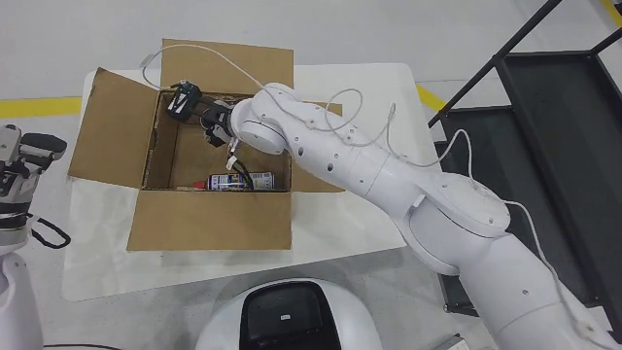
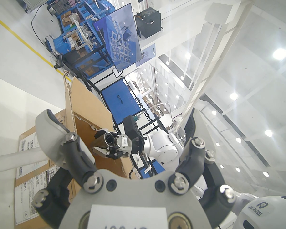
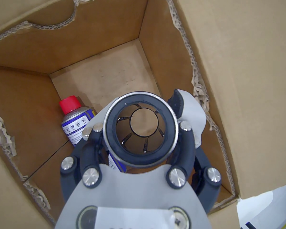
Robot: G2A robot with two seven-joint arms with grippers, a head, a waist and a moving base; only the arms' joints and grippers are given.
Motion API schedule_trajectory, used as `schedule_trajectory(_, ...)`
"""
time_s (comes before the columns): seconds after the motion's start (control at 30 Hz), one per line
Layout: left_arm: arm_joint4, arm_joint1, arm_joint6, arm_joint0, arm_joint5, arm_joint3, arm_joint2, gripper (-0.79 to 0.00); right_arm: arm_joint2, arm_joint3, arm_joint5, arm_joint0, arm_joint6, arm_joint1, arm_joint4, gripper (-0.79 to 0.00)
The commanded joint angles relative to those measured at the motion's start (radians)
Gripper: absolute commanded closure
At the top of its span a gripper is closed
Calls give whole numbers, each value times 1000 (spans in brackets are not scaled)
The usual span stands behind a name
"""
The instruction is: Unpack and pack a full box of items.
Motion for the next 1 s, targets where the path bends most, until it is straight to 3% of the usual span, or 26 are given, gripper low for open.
schedule_trajectory(0.0, 0, 0, 0, 0, 0, 0, 0, -785, -7, 58, -29, 9, -20, -32, 24, 0)
schedule_trajectory(0.37, 0, 0, 0, 0, 0, 0, 0, -785, -12, 328, -206, 24, -212, -175, 119, 0)
schedule_trajectory(0.63, 0, 0, 0, 0, 0, 0, 0, -785, -22, 496, -223, 22, -267, -251, 109, 0)
schedule_trajectory(0.97, 0, 0, 0, 0, 0, 0, 0, -785, -22, 500, -222, 22, -267, -254, 109, 0)
